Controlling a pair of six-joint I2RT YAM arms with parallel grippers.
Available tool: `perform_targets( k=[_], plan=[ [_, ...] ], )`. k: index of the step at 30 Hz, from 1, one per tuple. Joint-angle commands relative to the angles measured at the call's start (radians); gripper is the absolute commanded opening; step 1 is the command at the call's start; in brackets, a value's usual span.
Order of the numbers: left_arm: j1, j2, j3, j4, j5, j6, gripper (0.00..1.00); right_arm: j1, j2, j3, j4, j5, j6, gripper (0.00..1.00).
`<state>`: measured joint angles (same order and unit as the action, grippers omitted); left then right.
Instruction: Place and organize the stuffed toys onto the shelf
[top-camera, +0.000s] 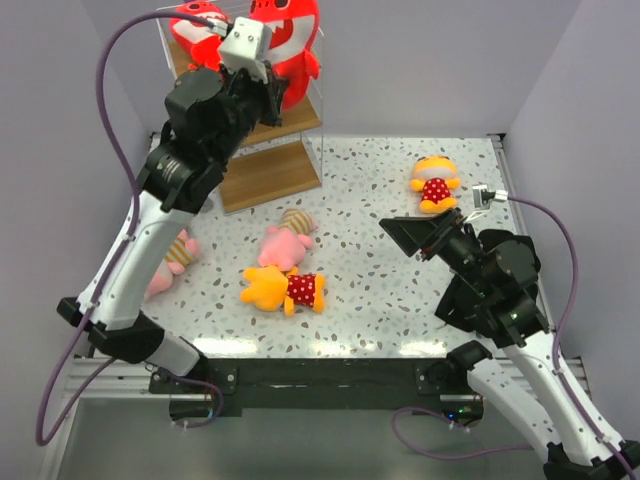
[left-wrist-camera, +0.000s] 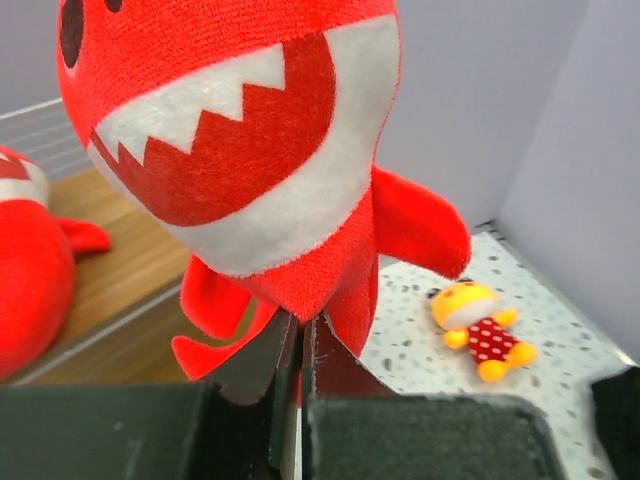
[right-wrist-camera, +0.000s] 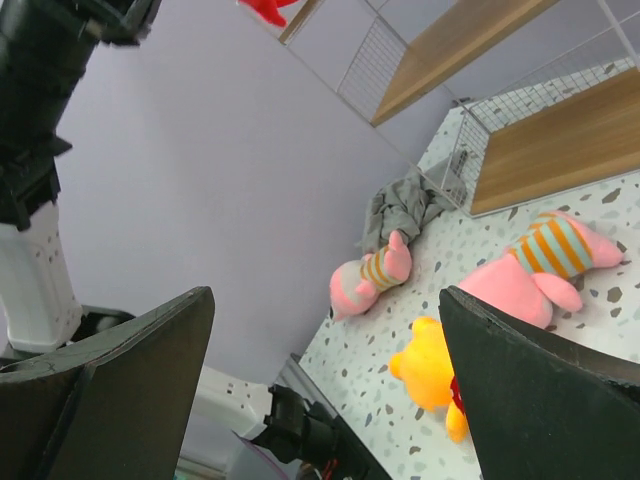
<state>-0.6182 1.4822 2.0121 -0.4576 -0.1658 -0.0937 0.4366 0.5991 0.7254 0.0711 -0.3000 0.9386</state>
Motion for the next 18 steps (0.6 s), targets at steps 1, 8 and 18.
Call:
perform_targets(
  k=[1,8,18],
  plan=[
    [0.000,0.157,0.201,-0.099,-0.221,0.173,0.00,0.001,-0.019,0.063,-0.114,0.029,-0.078,0.99],
    [0.017,0.265,0.277,-0.024,-0.287,0.221,0.00,0.001,-0.042,0.089,-0.185,0.042,-0.121,0.98],
    [0.095,0.306,0.292,0.039,-0.245,0.169,0.00,0.002,-0.059,0.095,-0.209,0.058,-0.150,0.99]
  ],
)
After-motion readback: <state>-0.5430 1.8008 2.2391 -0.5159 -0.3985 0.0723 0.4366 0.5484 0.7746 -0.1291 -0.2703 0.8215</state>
